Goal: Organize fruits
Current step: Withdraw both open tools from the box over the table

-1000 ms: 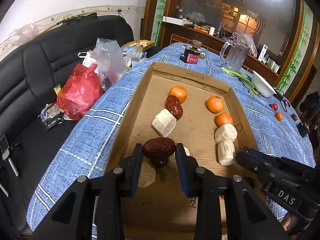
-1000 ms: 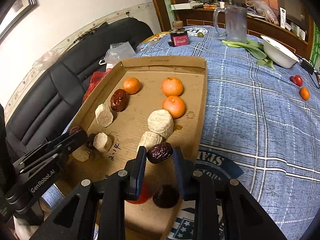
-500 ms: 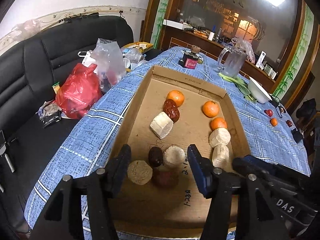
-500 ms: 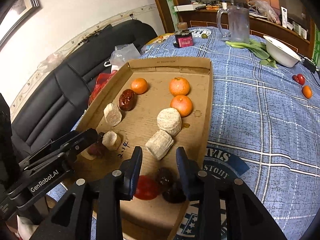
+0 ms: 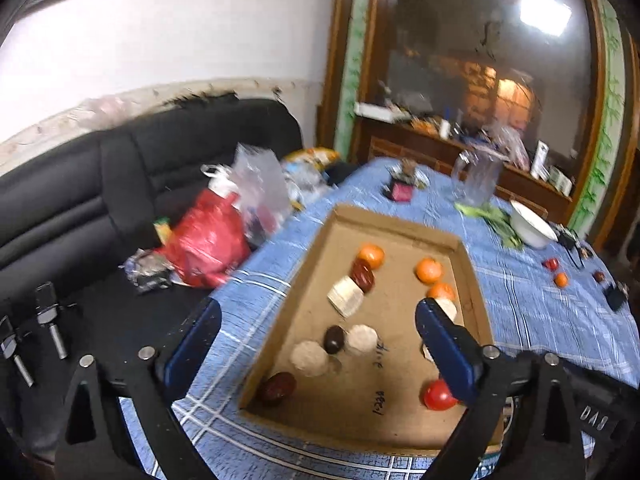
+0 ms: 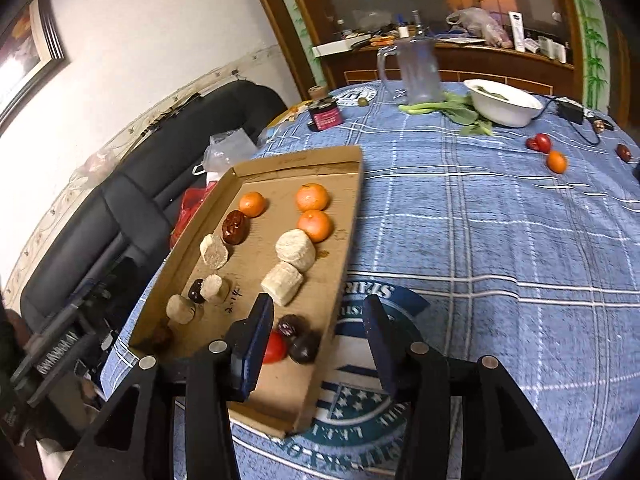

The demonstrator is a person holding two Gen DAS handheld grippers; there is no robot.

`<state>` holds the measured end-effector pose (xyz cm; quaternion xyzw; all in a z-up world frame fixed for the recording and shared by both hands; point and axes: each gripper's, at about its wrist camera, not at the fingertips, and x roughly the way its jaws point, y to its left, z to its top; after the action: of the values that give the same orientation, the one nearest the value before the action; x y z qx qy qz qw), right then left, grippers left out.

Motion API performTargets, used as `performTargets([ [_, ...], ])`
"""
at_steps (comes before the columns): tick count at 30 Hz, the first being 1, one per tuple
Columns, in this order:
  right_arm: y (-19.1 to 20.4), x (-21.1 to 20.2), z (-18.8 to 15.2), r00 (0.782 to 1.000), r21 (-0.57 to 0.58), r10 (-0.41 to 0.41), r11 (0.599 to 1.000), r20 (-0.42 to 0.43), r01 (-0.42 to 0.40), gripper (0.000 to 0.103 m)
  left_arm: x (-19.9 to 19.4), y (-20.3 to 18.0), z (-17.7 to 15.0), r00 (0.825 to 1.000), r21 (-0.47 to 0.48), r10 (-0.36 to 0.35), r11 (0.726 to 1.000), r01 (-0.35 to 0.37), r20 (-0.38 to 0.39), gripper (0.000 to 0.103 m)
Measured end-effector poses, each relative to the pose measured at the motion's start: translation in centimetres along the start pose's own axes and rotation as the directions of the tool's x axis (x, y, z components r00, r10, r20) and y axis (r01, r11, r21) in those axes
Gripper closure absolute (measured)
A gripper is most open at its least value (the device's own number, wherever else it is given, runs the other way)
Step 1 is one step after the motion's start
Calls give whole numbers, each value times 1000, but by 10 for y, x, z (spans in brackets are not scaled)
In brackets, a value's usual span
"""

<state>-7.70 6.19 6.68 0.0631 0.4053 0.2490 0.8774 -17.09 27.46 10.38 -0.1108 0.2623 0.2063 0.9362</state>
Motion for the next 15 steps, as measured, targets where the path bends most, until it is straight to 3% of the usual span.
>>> performTargets([
  [3, -1, -7, -5, 1000, -3, -13, 1000, 10, 13, 52, -13, 5, 1, 1000, -46, 21, 999, -20, 19, 4],
  [8, -2, -18, -17, 999, -6, -29, 1000, 26, 29, 49, -22, 16, -1, 1000, -121, -4, 993, 5, 8, 0],
  [11, -2, -25, -23, 998, -17, -44, 999, 43, 45, 46, -30, 16, -3, 999, -120, -4, 993, 8, 35, 0],
  [15, 1, -33, -30, 994, -58, -81, 995, 69, 85, 45, -47, 9, -8, 991, -80, 31, 997, -21, 127, 0],
])
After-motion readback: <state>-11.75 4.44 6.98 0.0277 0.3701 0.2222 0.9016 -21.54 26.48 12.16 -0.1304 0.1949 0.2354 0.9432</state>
